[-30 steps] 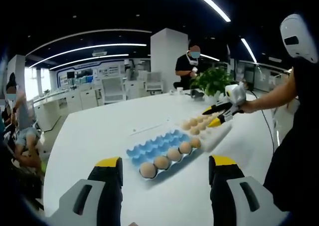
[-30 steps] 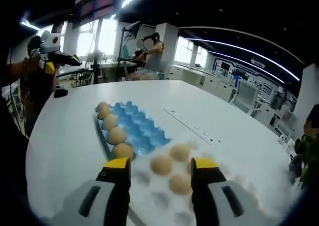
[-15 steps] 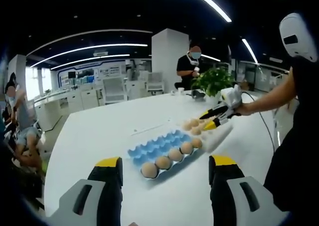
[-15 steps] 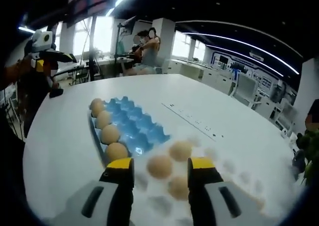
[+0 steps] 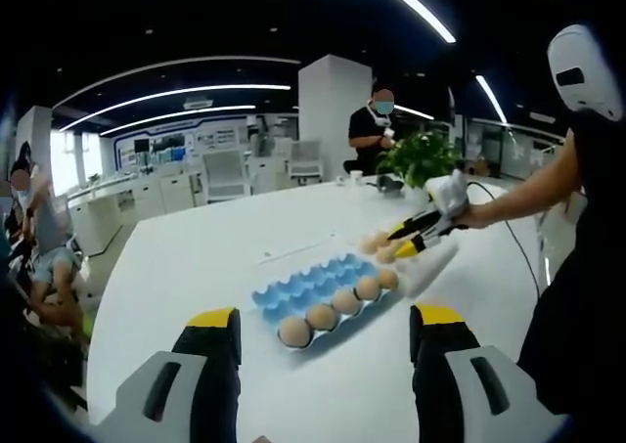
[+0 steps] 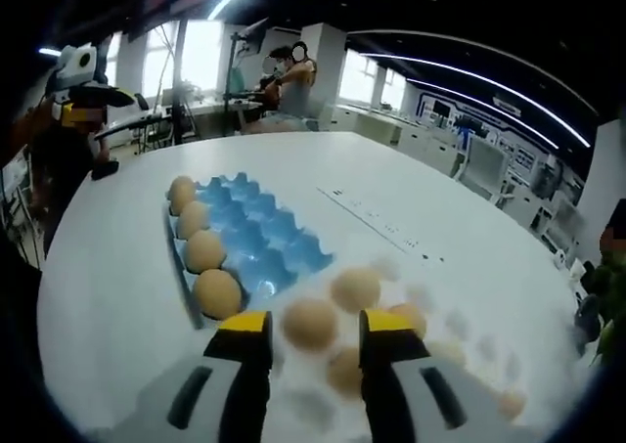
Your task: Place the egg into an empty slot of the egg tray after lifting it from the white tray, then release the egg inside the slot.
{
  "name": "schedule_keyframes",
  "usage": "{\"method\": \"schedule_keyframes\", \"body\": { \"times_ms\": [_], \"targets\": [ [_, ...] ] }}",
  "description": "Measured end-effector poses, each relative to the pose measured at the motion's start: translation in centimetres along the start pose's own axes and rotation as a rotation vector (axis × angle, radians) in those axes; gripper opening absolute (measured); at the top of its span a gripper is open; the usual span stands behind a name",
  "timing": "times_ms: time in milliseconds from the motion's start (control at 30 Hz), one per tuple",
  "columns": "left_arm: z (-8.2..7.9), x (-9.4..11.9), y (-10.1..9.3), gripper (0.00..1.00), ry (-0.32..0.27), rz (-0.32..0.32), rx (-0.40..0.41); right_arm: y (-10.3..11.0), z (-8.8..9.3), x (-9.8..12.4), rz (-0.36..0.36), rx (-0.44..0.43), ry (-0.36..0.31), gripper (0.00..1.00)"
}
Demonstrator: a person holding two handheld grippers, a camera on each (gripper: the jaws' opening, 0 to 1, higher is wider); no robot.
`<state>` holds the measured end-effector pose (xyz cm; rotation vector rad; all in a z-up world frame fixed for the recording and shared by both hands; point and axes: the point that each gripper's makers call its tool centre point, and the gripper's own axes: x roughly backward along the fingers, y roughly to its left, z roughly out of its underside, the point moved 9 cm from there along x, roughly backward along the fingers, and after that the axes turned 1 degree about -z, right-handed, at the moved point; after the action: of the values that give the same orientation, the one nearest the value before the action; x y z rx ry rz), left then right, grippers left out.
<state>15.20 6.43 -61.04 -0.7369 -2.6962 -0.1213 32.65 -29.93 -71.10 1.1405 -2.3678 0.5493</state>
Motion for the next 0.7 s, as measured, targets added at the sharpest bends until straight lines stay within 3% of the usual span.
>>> {"method": "schedule_keyframes", "body": {
  "times_ms": [367, 700],
  "targets": [
    [0.1, 0.1, 0.1, 0.71, 0.001, -0.004, 0.002, 0.2, 0.6, -1.3, -0.026, 0.024, 0.058, 0.31],
    [0.1, 0.1, 0.2, 0.71, 0.002, -0.006, 0.003, 0.1, 0.8, -1.5, -0.042, -0.023, 0.069, 0.28]
  ]
}}
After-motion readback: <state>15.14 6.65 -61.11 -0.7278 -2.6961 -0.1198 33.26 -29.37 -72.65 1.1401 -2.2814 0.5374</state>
